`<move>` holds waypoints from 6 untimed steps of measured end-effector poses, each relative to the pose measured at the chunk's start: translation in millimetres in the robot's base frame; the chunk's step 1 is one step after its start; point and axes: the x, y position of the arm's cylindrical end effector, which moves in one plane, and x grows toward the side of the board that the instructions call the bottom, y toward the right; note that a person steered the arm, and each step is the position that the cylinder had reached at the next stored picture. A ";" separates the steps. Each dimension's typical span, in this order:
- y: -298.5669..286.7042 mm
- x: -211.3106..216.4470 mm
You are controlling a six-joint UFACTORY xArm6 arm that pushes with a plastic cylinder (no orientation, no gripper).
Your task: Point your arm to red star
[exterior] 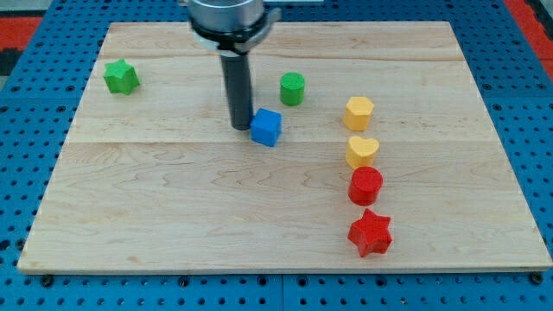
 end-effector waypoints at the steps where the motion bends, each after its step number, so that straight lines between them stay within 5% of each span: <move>1: -43.6 51.9; 2: -22.7 169.8; 3: -3.6 203.7; 6: 137.3 204.9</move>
